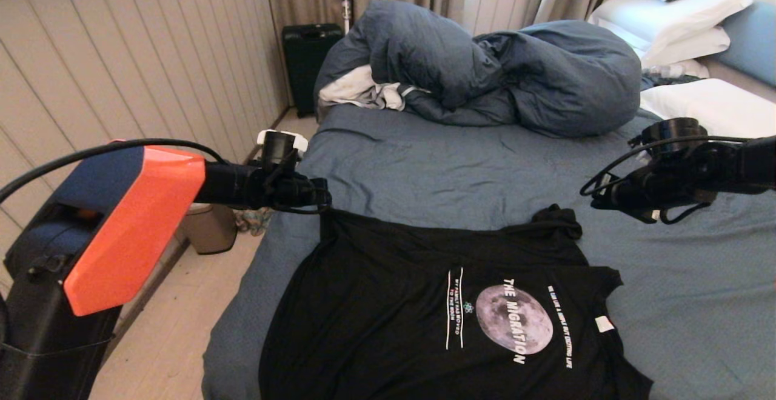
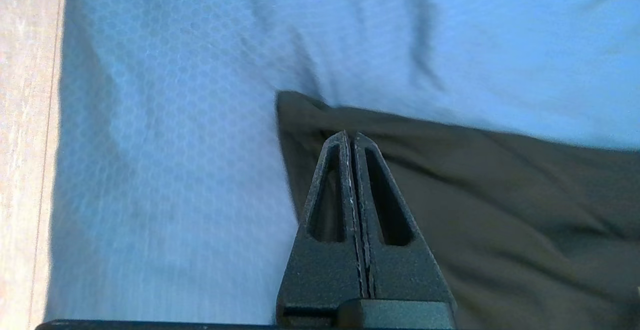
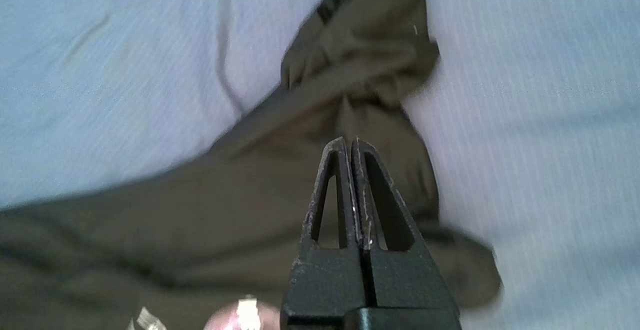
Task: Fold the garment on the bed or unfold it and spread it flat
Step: Unford the black T-shirt
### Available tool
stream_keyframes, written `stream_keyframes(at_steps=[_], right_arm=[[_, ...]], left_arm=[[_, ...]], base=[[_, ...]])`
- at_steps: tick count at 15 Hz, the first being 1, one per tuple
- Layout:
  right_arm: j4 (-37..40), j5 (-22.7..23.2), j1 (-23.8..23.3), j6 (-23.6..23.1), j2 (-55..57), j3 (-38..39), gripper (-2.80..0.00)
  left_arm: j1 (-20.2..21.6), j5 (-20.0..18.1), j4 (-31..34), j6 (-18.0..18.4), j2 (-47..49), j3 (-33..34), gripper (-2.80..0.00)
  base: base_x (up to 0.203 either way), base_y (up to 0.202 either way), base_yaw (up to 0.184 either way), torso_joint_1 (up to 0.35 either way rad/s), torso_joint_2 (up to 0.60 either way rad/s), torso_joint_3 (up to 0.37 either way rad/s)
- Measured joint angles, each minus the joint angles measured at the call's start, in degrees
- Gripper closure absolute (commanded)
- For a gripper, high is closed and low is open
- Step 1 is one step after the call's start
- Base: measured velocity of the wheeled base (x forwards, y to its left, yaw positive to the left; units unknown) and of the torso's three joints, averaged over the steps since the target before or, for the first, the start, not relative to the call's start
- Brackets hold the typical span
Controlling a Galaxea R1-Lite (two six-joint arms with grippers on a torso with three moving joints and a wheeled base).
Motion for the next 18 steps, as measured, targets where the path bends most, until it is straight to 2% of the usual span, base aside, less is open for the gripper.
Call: stream_keyframes(at_steps=[3, 4, 12, 18], right_arm=[[-0.99, -6.88, 1.15, -0.69, 5.81, -5.61, 0.0], [-1.24, -8.1, 1.2, -0.69, 7.37, -7.44, -2.8], [-2.5, -13.4, 1.35, -0.89, 20.0, -20.21, -2.8], [-7.51, -20.37, 1.85, -3.64, 25.93, -21.2, -2.8]], left_arm=[[0.02, 0.15, 0.01, -0.22, 3.51, -1.47, 0.0], [-0.02, 0.17, 0.0, -0.34, 4.1, -1.58, 0.0], [0.88, -0.07, 0.0, -0.39, 6.29, -2.75, 0.0], [0.99, -0.09, 0.0, -0.57, 6.82, -2.99, 0.0]], base=[[0.0, 0.0, 0.0, 0.0, 0.0, 0.0], [0.0, 0.0, 0.0, 0.0, 0.0, 0.0], [0.0, 0.0, 0.0, 0.0, 0.0, 0.0], [0.0, 0.0, 0.0, 0.0, 0.0, 0.0]])
